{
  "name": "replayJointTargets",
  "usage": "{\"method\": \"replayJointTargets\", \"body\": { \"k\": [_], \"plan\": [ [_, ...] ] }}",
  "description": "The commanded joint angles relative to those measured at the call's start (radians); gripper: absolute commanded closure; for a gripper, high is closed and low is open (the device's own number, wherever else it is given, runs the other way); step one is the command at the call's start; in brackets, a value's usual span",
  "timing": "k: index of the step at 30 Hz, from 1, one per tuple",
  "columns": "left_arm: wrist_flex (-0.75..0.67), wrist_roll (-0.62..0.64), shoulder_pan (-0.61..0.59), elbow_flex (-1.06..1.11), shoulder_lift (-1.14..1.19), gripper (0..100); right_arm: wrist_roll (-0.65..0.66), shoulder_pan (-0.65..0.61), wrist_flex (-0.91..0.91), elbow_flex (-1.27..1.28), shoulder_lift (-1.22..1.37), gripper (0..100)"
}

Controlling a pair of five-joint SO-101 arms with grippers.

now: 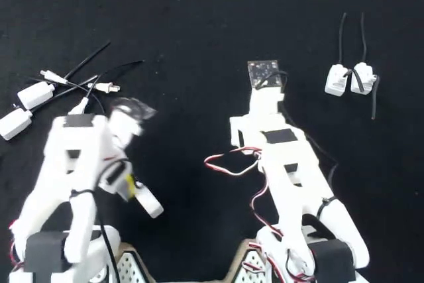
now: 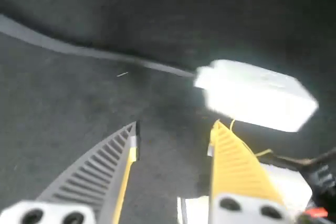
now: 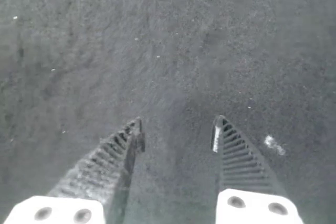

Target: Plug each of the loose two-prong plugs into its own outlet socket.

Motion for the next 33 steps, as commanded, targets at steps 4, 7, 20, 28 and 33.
{"method": "replayJointTargets", "body": {
  "k": [4,7,20,28,33],
  "plan": [
    [-0.040,0.137,0.225,-0.013,-0.028,77,-0.008,0.041,0.017,-0.077,-0.042,79.4],
    [-0.153,0.241,0.263,-0.010,-0.018,77,-0.008,0.041,0.017,-0.077,-0.042,79.4],
    [-0.379,0.347,-0.022,-0.176,0.020,77,-0.008,0.038,0.017,-0.076,-0.042,79.4],
    [-0.496,0.347,-0.163,-0.236,0.308,77,-0.008,0.037,0.017,-0.074,-0.042,79.4],
    [-0.494,0.347,-0.232,-0.248,0.370,77,-0.008,0.037,0.017,-0.074,-0.042,79.4]
  ]
}}
